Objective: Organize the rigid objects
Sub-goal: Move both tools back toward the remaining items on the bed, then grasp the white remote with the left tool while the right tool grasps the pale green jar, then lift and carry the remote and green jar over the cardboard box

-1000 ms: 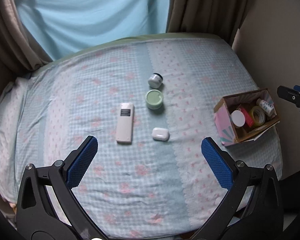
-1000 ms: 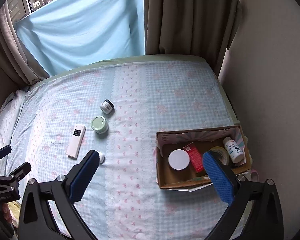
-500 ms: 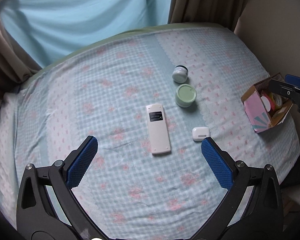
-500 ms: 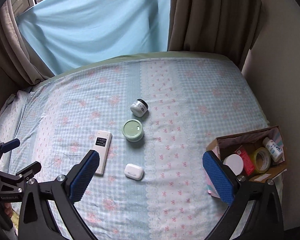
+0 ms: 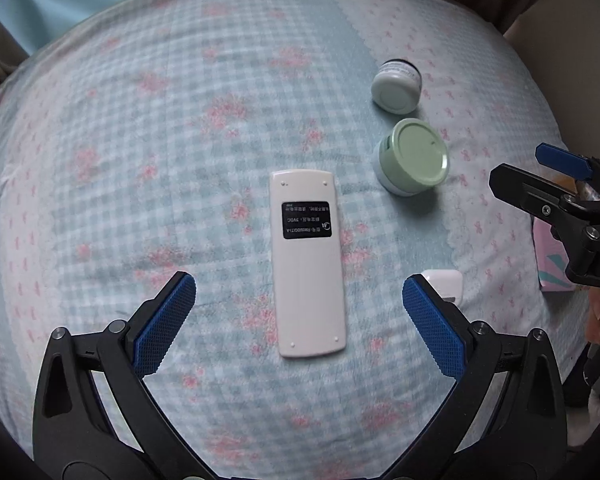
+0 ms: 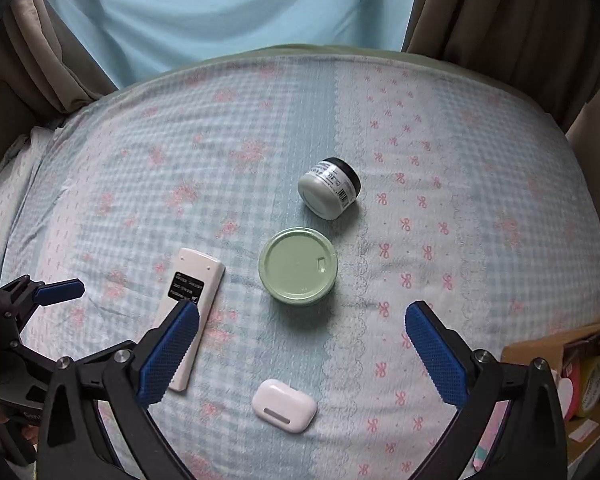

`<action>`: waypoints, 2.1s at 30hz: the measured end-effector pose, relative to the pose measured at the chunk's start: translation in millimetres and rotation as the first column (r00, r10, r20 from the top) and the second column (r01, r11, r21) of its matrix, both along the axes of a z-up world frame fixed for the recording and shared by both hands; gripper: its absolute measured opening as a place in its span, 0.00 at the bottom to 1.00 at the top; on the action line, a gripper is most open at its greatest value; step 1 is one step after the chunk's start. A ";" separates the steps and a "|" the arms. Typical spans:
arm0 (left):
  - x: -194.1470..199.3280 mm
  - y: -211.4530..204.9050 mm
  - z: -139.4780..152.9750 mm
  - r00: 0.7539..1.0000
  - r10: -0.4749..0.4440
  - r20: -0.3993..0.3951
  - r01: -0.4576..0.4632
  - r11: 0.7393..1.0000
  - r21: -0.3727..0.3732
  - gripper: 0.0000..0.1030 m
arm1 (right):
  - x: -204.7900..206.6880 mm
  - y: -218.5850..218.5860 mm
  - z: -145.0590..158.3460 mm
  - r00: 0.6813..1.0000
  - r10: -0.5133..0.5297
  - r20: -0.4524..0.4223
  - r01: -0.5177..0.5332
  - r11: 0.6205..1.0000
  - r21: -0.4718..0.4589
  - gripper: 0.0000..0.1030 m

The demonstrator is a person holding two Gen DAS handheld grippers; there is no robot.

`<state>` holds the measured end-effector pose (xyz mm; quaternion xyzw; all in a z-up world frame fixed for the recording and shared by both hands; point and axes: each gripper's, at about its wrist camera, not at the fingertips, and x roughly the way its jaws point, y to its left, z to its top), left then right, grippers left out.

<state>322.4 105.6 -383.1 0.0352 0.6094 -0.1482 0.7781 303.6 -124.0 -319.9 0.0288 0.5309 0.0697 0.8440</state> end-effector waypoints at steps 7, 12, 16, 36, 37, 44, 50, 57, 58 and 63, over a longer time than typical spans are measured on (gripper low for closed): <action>17.9 -15.0 -63.2 0.998 0.035 -0.044 -0.033 0.998 0.050 0.96 | 35.2 1.6 -55.8 0.998 0.018 -0.064 -0.020 1.000 -0.017 1.00; 16.1 -23.5 -86.5 0.997 0.049 -0.064 -0.043 0.995 0.090 0.93 | 48.0 13.1 -78.4 0.995 0.065 -0.071 -0.069 0.996 -0.054 0.98; 14.5 -30.5 -87.7 0.997 0.057 -0.052 -0.051 0.992 0.114 0.85 | 55.3 16.6 -89.6 0.994 0.070 -0.083 -0.075 0.995 -0.064 0.93; 40.1 -43.2 -79.9 0.991 0.041 -0.128 -0.026 0.993 0.112 0.53 | 67.0 25.7 -94.2 0.987 0.105 -0.118 -0.115 0.991 -0.076 0.64; 39.3 -39.1 -79.7 0.991 0.045 -0.127 -0.032 0.994 0.105 0.53 | 66.9 24.1 -92.6 0.988 0.106 -0.115 -0.115 0.991 -0.074 0.64; 33.5 -23.7 -63.0 0.990 0.070 -0.124 -0.063 0.996 0.060 0.53 | 57.8 21.7 -82.8 0.991 0.086 -0.104 -0.093 0.993 -0.068 0.64; 25.6 -14.9 -31.3 0.994 0.077 -0.083 -0.074 0.997 0.034 0.53 | 45.1 22.2 -57.4 0.994 0.079 -0.075 -0.085 0.994 -0.068 0.64; -1.6 -6.1 31.2 0.997 0.077 -0.008 -0.077 0.997 0.004 0.53 | 17.9 17.8 -7.1 0.998 0.052 -0.026 -0.053 0.997 -0.048 0.64; -7.3 -6.1 41.1 0.997 0.073 0.006 -0.073 0.997 0.004 0.53 | 12.7 17.3 1.5 0.999 0.047 -0.021 -0.048 0.998 -0.044 0.64; -37.9 -6.3 81.4 0.996 0.061 0.063 -0.060 0.998 -0.011 0.53 | -19.9 13.3 48.0 1.000 0.017 -0.001 -0.017 1.000 -0.024 0.64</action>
